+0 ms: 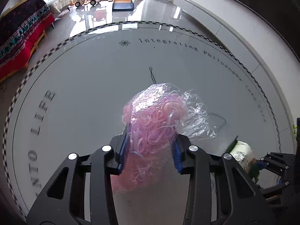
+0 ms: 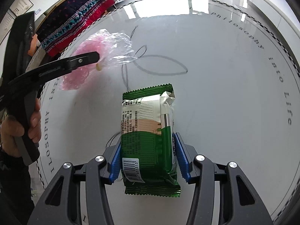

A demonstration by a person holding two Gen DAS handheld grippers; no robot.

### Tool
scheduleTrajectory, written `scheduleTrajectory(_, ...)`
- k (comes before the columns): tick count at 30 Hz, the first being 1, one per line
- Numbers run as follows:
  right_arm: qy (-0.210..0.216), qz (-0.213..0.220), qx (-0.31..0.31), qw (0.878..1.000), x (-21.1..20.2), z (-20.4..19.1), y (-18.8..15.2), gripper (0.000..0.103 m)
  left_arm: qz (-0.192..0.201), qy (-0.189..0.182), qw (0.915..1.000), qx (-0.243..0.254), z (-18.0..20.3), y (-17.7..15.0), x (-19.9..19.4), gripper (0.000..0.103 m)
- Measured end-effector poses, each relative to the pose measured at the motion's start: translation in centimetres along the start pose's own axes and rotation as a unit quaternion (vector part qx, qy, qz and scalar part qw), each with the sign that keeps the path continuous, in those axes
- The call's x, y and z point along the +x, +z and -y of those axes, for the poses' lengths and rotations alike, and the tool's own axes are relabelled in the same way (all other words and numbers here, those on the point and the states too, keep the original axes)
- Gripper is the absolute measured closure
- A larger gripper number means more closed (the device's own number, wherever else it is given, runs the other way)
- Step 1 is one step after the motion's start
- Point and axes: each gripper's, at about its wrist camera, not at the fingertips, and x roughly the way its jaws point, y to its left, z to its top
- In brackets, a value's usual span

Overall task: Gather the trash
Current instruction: 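Carry the green snack bar and pink rubber-band bag to the bin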

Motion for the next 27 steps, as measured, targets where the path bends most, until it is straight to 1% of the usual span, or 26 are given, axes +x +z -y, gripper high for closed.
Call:
scheduleTrajectory(3, 0.006, -0.002, 0.001, 1.000, -0.6, -0.9, -1.2, 0.051, 0.007, 0.000, 1.0000, -0.005, 0.2, -1.7, -1.7, 0.069)
scheduleTrajectory(4, 0.007, -0.001, 0.000, 1.000, -0.8, -1.3, -1.5, 0.051, 0.010, -0.003, 0.9999, -0.007, 0.2, -2.3, -2.3, 0.072)
scheduleTrajectory(5, 0.008, -0.001, -0.001, 1.000, -1.0, -1.7, -1.7, 0.051, 0.011, -0.005, 0.9999, -0.009, 0.1, -2.4, -2.5, 0.072)
scheduleTrajectory(8, 0.013, 0.003, -0.008, 1.000, -2.1, -3.2, -3.0, 0.051, 0.022, 0.008, 0.9997, -0.010, 0.4, -4.3, -4.2, 0.073)
scheduleTrajectory(11, 0.014, 0.007, -0.015, 1.000, -3.0, -4.8, -4.3, 0.051, 0.037, 0.002, 0.9992, -0.011, 0.6, -6.9, -6.3, 0.073)
scheduleTrajectory(14, 0.017, 0.009, -0.024, 1.000, -3.9, -6.1, -5.4, 0.051, 0.044, -0.004, 0.9989, -0.017, 0.6, -8.9, -7.8, 0.073)
scheduleTrajectory(21, 0.023, 0.011, -0.049, 0.998, -4.8, -10.3, -8.0, 0.051, 0.058, -0.010, 0.9972, -0.046, -1.2, -13.6, -11.1, 0.073)
scheduleTrajectory(27, 0.039, 0.002, -0.079, 0.996, -4.8, -14.3, -10.1, 0.051, 0.077, 0.004, 0.9943, -0.074, -3.8, -17.4, -14.1, 0.073)
